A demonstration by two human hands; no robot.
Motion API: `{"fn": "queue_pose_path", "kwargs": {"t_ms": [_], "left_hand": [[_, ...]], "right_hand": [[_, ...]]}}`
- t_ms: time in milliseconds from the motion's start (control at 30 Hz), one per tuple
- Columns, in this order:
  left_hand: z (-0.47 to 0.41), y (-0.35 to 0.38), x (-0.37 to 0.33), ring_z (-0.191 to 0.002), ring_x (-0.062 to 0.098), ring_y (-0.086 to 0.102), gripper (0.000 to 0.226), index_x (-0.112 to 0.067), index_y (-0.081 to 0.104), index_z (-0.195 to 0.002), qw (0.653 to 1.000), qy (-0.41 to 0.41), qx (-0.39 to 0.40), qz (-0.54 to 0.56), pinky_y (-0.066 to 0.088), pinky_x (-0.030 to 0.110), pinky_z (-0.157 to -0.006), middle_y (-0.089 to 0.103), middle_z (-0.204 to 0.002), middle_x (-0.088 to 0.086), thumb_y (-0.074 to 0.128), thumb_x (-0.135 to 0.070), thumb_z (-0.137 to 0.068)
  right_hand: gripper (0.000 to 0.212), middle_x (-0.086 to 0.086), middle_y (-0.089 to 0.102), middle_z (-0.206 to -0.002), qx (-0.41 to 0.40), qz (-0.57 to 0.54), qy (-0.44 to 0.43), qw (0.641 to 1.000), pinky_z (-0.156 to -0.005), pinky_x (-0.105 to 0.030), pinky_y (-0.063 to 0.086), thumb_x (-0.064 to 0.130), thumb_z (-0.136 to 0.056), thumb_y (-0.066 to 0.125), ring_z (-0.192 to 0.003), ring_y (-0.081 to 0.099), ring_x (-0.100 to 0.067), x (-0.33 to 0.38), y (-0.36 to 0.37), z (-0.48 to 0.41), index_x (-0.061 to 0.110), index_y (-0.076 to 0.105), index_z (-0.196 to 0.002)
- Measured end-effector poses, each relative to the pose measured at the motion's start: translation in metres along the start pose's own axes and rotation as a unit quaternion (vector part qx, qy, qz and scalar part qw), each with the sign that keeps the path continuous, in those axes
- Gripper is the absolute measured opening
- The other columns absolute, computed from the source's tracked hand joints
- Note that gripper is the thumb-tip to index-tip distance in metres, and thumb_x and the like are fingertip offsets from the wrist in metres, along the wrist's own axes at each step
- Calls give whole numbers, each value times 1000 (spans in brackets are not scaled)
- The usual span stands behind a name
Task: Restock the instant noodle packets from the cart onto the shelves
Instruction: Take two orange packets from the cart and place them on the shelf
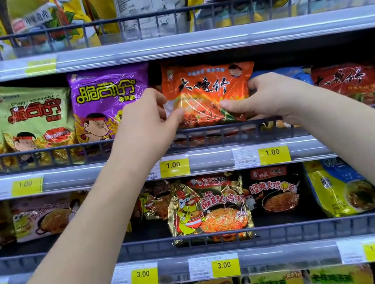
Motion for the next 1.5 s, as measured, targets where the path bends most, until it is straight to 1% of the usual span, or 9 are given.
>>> {"fn": "queue_pose_path", "kwargs": {"t_ms": [133,267,400,533,667,933,1033,1167,1500], "left_hand": [[0,0,2,-90,19,66,34,-24,61,-101,1000,-9,-5,-27,57,45,-84,66,-86,-8,70,-54,-87],[-4,1,0,-91,21,64,38,-25,63,-90,995,-22,9,-98,56,43,-80,66,-85,-7,72,-61,-83],[-14,-2,0,-88,21,67,34,-25,64,-71,988,-42,67,-132,57,44,-82,69,-80,-7,82,-54,-76],[-14,-9,-9,-96,21,66,27,-29,70,-75,974,-45,88,-203,55,40,-78,72,-88,-4,80,-54,-78],[-6,-15,-11,-97,21,65,26,-30,69,-81,976,-33,51,-210,55,40,-78,71,-89,-6,76,-55,-82],[22,-34,-2,-82,-1,67,15,-32,67,-86,998,17,-46,-34,57,30,-80,70,-81,-17,74,-46,-87],[34,-36,-5,-90,-5,68,16,-28,70,-98,995,7,-19,95,51,13,-80,74,-93,-14,76,-39,-88],[48,-39,-2,-103,6,71,35,-23,68,-108,969,-3,19,246,54,23,-90,75,-108,-6,77,-39,-79],[118,-105,25,-107,12,70,34,-11,66,-113,973,-62,-43,220,54,19,-86,74,-114,4,74,-22,-83]], "right_hand": [[65,-3,76,-96,4,76,-5,997,-89,-38,56,69,-65,83,-93,71,-22,4,-2,3,14,71,-100],[48,4,75,-95,22,74,-20,997,-75,-25,51,59,-70,85,-89,69,-13,11,0,10,20,70,-93],[55,5,77,-97,29,100,-35,994,-86,-30,55,59,-69,86,-92,71,-13,15,4,14,16,74,-100],[46,10,74,-95,52,118,-42,991,-75,-23,51,60,-73,82,-87,67,-6,17,2,18,21,70,-94],[43,11,77,-88,51,127,-39,990,-86,-30,55,63,-75,79,-88,70,-7,13,-7,22,24,74,-92],[34,7,76,-96,-87,-5,-105,991,-82,-26,59,47,-83,80,-90,73,-8,7,-40,56,26,70,-108],[30,4,77,-101,-49,-108,-153,981,-83,-18,58,33,-85,81,-95,74,-8,17,-25,71,22,70,-110],[33,2,77,-106,10,-204,-200,958,-88,-22,57,25,-85,79,-102,73,-8,30,0,83,19,68,-116],[35,-4,78,-109,145,-409,-253,865,-92,-27,57,23,-80,76,-106,74,-19,67,90,125,18,68,-114]]}}
Point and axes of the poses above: each hand's wrist, its own z-axis away from the middle knuckle, its own y-axis out of the palm, x = y × z, the point moved 7 cm from there along -z, towards the middle knuckle
